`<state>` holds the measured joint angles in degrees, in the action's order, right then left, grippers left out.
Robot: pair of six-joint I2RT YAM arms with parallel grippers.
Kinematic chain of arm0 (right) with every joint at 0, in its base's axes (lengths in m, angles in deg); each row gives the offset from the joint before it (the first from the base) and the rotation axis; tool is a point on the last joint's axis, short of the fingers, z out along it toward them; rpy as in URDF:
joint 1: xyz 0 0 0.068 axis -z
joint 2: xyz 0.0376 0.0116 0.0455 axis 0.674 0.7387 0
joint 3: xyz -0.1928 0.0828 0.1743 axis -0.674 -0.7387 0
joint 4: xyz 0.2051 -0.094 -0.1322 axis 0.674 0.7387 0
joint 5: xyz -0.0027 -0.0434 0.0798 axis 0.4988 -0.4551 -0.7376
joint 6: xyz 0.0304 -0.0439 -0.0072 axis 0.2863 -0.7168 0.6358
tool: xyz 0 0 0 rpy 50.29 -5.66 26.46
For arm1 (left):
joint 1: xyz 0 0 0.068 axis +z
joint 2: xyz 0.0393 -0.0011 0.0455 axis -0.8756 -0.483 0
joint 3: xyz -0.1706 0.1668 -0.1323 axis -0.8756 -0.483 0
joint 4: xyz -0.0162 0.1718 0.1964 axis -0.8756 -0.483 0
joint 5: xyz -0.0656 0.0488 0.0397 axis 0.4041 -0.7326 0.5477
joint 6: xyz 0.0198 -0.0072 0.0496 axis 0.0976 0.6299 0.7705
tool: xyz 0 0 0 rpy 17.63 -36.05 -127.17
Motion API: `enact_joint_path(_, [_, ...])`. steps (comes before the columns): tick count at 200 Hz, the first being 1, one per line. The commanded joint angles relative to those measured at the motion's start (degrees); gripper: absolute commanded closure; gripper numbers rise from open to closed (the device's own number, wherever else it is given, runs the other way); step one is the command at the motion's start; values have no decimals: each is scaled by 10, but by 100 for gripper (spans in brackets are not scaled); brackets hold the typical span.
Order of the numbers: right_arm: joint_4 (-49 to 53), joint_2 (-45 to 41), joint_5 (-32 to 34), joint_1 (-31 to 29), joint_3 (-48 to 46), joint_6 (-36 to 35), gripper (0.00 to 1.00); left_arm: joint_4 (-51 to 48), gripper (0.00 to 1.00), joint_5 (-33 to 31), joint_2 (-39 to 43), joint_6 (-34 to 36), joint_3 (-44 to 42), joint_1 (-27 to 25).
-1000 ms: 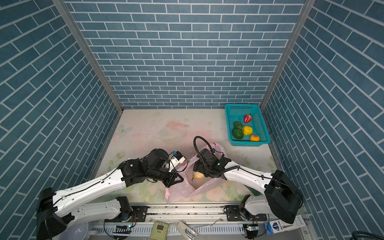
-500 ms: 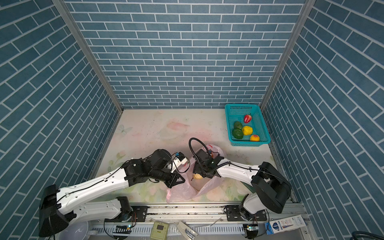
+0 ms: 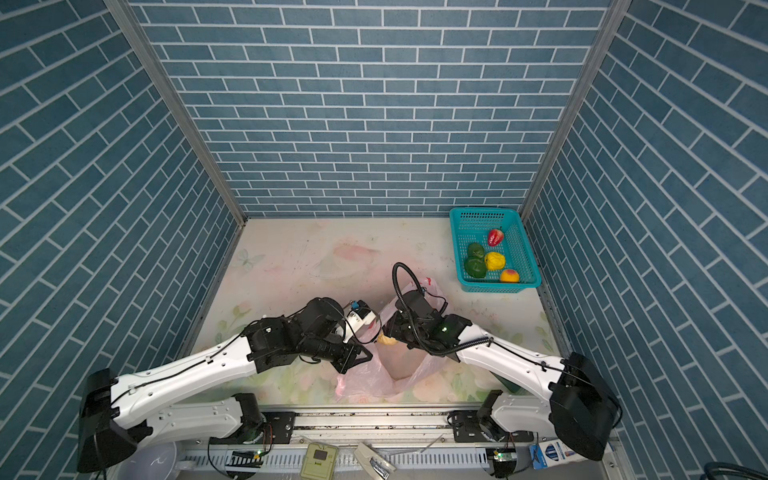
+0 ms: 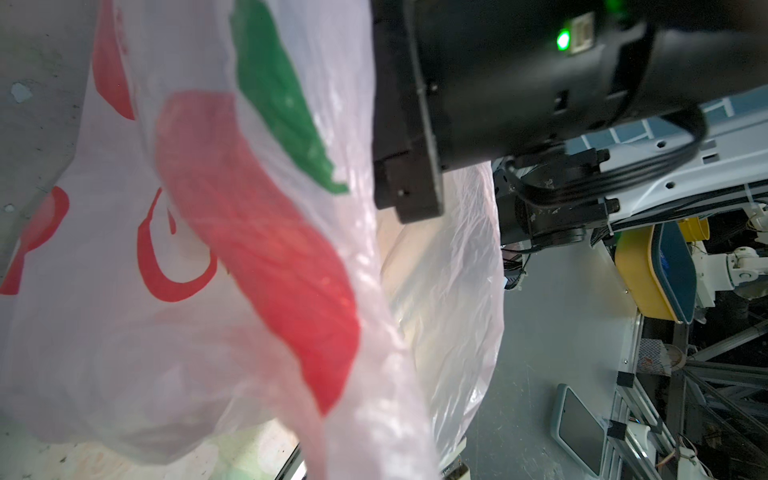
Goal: Untie the knot of the plastic bag and take out the fruit
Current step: 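Lift the pale cream fruit up out of the bag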
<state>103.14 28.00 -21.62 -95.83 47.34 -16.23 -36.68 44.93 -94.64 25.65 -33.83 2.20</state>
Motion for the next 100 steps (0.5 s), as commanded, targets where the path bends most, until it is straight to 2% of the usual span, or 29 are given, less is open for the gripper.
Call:
enact_joint_path(1, [28,-11,-11,1,8,-13,49,5,100,-19,-5,-1,15,-4])
enact_joint_path(100, [179,-52,-27,-14,88,-26,50,-18,100,-95,16,-13,26,-4])
